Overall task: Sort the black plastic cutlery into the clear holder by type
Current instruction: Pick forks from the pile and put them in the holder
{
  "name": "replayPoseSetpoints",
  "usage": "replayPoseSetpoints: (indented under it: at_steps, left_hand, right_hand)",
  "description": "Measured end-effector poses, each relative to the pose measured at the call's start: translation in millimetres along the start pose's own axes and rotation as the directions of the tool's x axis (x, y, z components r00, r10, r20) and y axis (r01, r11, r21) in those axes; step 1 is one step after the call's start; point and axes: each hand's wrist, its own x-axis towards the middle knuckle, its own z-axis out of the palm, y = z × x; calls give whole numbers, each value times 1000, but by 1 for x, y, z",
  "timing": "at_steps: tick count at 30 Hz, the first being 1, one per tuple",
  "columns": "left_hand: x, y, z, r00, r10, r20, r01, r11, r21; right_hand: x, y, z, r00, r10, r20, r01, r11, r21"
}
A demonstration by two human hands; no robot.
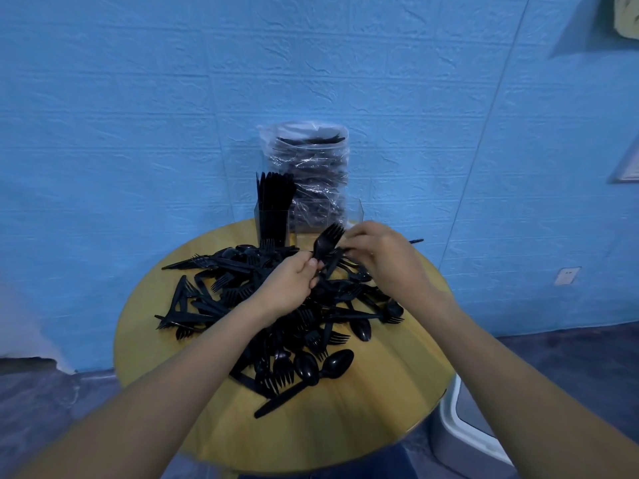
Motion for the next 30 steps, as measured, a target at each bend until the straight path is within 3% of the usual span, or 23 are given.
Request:
replayPoseSetpoints:
  at_steps: [3,6,9,13,15,19,25,30]
  left_hand:
    - [0,0,-3,998,-20,-59,17,998,-58]
    - [2,0,-4,994,-53,-92,42,992,-118]
    - [3,1,-1,997,-44,-66,37,993,-110]
    - [1,5,7,998,-63,-13,60,982,-181]
    - [-1,5,9,997,-80,20,82,966,-244]
    - [-2,6,9,998,-47,38,55,972,-229]
    - [6,-5,8,994,109,-23,-104,984,146]
    - [7,-8,15,996,88,-23,-80,964,254]
  right_hand:
    - [2,-3,-8,932,346,-110,-312,917,247]
    - [1,-6,-8,754,656,36,-572,627,529]
    - [-3,-13,3,643,721,256,-607,277,745]
    - [-2,-23,15,573,717,397,-526,-49,849]
    - [0,-24,19,564,708,425,-477,-141,867]
    - [0,-27,19,588,681,437,-453,-170,875]
    - [2,-22,17,601,696,392,-474,-84,876]
    - [3,-22,27,540,780,316,-489,-14,872]
